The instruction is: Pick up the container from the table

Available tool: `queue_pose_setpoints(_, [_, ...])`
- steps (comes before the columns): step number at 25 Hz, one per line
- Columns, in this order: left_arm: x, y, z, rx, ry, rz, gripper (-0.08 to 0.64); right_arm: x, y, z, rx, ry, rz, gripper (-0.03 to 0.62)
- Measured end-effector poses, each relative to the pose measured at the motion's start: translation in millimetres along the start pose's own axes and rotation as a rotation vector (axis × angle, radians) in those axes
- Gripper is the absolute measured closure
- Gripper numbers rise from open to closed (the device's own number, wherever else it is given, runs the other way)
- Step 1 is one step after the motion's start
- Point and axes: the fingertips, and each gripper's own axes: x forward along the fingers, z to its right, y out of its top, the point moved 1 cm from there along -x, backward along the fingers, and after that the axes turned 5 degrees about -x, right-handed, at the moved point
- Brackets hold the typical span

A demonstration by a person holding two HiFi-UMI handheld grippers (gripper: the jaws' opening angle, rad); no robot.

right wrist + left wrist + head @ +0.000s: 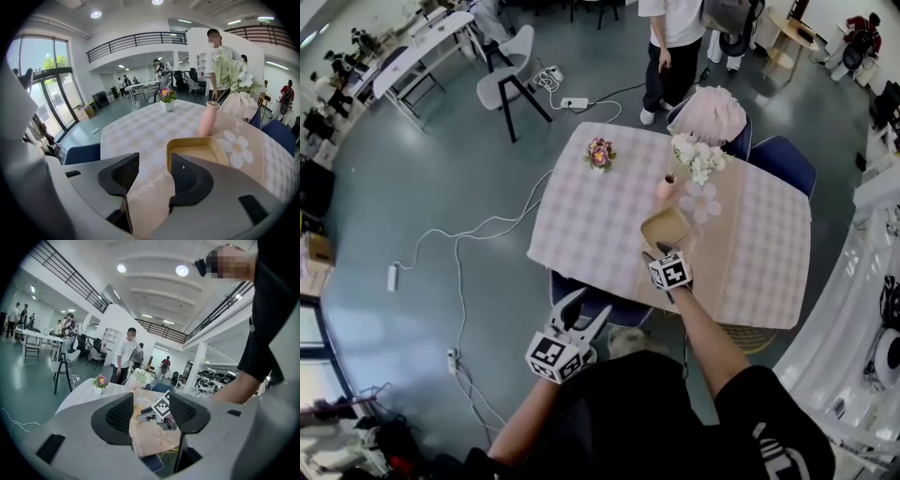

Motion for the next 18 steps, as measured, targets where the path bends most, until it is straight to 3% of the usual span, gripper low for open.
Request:
queue_pose_setpoints(8, [11.7, -11.5, -8.5, -0.024, 0.043, -0.007, 0.344, 70.0, -43.5, 5.9, -0.071, 0.034, -0.180, 0.410])
queue_pose_setpoints(11, [11.0, -13.5, -5.2, -0.037, 0.036, 0.000, 0.344, 79.7, -53.0, 9.3, -0.131, -0.005, -0.223, 0.411])
queue_pose_setpoints(12, [9.7, -14.5, -3.6, -0.043, 0.030, 0.001, 0.344, 81.0, -54.1, 11.2, -0.155, -0.026, -0.238, 0.424])
queue_pose_setpoints(15, [2.1, -19.8, 0.9, -0.050, 0.024, -0.023, 0.347, 78.9, -54.2, 18.7, -0.190, -0.086, -0.265, 0.564])
queue_pose_setpoints(18, [-8.1, -17.6, 9.5, -0.053, -0.022, 0.004, 0.409, 67.7, -51.7, 18.2, -0.165, -0.096, -0.256, 0.572])
